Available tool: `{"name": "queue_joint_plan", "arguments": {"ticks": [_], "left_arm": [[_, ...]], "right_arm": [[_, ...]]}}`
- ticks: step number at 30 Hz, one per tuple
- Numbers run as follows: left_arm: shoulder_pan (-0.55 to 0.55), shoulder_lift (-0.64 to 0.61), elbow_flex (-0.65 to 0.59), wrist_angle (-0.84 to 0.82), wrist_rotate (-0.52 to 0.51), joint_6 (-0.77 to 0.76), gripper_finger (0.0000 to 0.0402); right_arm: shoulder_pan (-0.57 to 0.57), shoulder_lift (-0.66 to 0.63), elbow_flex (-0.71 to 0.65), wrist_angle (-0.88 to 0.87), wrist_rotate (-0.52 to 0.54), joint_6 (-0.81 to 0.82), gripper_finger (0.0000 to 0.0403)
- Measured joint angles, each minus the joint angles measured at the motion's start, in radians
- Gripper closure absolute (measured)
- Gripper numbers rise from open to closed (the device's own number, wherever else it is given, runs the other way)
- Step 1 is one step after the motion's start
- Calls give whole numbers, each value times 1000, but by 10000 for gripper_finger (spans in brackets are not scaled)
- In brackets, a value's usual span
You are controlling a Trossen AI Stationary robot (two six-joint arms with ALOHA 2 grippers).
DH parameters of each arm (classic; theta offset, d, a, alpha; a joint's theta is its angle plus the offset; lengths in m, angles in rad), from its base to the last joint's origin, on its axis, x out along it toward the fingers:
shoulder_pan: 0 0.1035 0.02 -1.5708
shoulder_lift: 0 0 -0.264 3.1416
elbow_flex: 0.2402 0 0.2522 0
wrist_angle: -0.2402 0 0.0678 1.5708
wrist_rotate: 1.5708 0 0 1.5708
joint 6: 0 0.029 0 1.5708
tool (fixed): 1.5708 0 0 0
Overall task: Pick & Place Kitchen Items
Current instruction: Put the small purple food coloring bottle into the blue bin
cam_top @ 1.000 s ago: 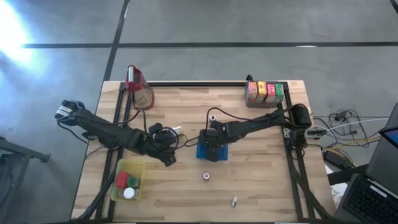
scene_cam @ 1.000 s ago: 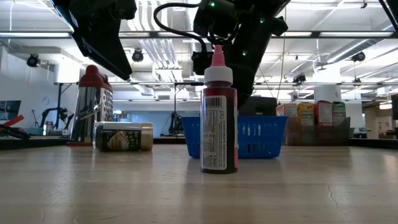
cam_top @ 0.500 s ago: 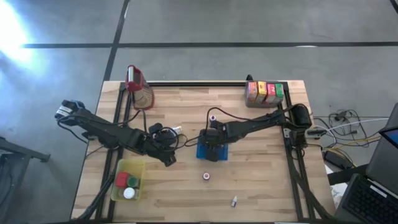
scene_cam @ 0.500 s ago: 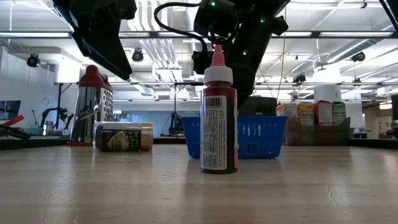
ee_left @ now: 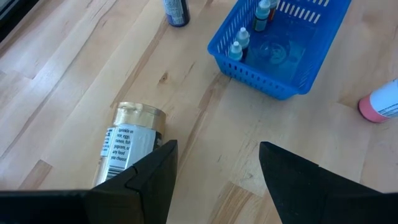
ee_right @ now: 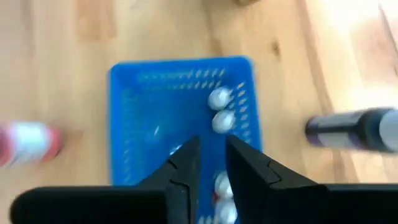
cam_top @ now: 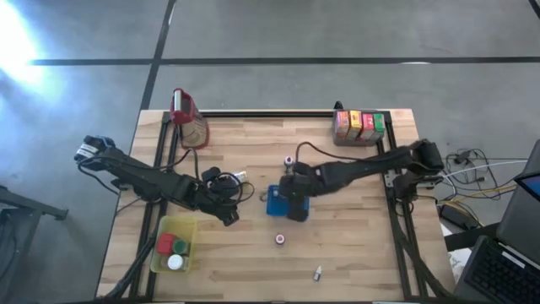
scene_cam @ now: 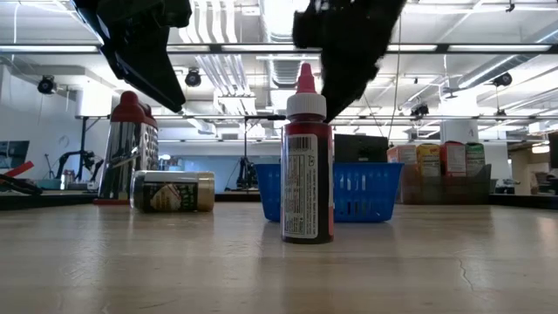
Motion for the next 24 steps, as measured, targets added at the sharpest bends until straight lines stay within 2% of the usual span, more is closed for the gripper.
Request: {"name": "queue_joint_plan", "arguments": {"ticks": [9, 13, 17, 24], "left_arm": [[0, 0, 0, 5, 0, 0, 170], [0, 0, 0, 6, 0, 0, 170], [0, 0, 0, 6, 0, 0, 170], [0, 0, 0, 7, 0, 0, 170]], "right_arm": [[222, -134, 0, -64, 6, 54, 387], [326, -154, 0, -63, 29, 77, 393], [423, -144, 0, -60, 34, -29, 394], [550, -72, -3, -87, 34, -337, 394]]}}
